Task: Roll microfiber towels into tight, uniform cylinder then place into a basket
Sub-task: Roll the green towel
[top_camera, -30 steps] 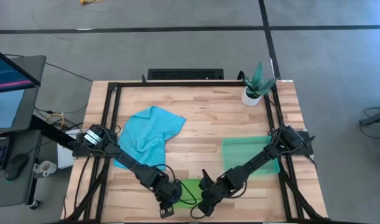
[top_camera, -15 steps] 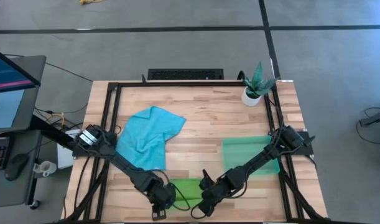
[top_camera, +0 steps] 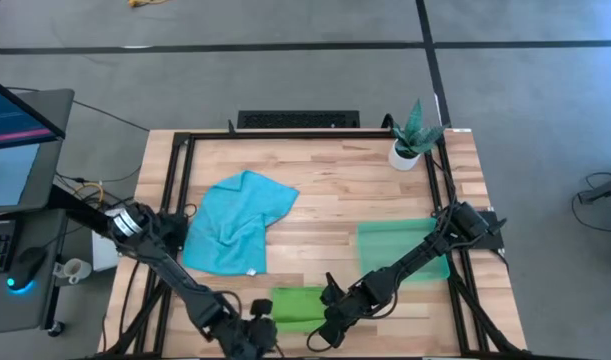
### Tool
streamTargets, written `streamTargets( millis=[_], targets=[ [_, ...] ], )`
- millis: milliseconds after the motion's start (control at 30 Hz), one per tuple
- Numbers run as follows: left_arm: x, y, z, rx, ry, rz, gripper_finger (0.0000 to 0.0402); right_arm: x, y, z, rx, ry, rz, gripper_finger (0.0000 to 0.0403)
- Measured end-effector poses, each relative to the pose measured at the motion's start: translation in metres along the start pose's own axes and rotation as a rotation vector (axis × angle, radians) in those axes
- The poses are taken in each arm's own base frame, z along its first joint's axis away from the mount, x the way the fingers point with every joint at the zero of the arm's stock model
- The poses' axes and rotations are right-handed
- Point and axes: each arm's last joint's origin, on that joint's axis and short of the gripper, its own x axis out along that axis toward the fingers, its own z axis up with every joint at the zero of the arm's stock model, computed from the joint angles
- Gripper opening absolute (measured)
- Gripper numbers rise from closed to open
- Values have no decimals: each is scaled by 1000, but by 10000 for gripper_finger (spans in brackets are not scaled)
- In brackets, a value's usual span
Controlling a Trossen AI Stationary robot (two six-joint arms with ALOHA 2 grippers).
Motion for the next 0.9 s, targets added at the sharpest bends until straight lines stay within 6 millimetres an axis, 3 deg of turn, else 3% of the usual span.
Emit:
streamTargets(
  millis=[333,900],
  targets=[
    [18,31,10,-25,46,47,103,0,0,0,-1,1,0,10],
    [21,52,-17,-142,180,228,103,0,0,0,-20,-4,1,10]
  ],
)
